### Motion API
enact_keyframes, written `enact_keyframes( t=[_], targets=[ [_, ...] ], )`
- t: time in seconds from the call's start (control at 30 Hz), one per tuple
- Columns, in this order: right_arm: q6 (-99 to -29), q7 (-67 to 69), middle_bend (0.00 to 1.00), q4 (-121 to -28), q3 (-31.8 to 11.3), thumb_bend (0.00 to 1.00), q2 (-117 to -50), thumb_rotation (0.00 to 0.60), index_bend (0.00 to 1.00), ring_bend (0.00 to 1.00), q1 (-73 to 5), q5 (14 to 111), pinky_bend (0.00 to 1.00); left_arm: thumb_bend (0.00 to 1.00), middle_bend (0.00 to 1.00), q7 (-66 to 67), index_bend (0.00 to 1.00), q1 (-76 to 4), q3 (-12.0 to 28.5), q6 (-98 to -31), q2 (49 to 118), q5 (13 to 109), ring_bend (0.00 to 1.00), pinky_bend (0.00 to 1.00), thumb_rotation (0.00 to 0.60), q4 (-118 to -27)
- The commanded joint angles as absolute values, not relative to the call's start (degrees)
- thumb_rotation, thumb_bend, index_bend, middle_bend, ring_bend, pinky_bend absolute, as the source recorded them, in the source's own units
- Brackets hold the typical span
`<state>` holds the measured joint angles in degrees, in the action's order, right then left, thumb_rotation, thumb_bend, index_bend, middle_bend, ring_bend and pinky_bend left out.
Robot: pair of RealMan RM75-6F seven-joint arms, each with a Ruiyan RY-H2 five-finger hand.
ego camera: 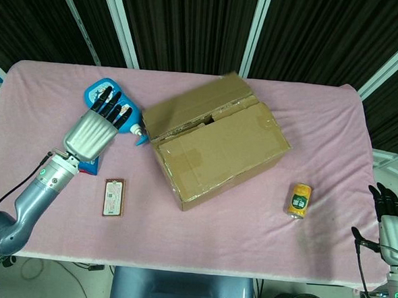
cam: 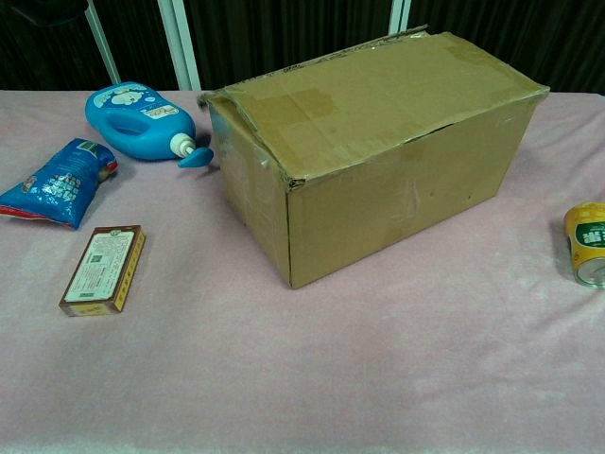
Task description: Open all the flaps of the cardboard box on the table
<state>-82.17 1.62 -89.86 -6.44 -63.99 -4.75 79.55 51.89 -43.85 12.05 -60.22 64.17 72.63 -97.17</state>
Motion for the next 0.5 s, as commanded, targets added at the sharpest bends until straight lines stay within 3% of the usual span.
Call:
enact_keyframes(
  t=[0.03,0.2,0.33,0.5],
  targets=[
    [-82.1,1.5,0.00,-89.9,-6.4,0.30,-64.0,0.600,0.00,0.00,-4.7,79.5,0.21,0.45,0.17,48.8,0.10,-41.5,11.1,-62.6,64.2,71.3,0.00,0.00,0.600,-97.7],
    [-82.2,1.4,0.00,-90.1,-6.4,0.30,-63.8,0.600,0.00,0.00,-4.7,79.6,0.21,0.28,0.10,40.1,0.08,-36.0,9.9,-70.4,64.8,73.5,0.00,0.00,0.600,-100.0],
    [-82.6,0.9,0.00,-90.8,-6.7,0.30,-63.1,0.600,0.00,0.00,-4.7,79.8,0.21,0.22,0.05,30.9,0.06,-28.8,7.9,-79.9,66.4,76.7,0.00,0.00,0.600,-101.9],
    [-82.8,0.1,0.00,-93.2,-7.4,0.30,-61.6,0.600,0.00,0.00,-5.6,80.7,0.21,0.19,0.00,23.3,0.01,-21.2,3.8,-87.2,67.6,79.3,0.00,0.00,0.600,-102.5]
  ],
)
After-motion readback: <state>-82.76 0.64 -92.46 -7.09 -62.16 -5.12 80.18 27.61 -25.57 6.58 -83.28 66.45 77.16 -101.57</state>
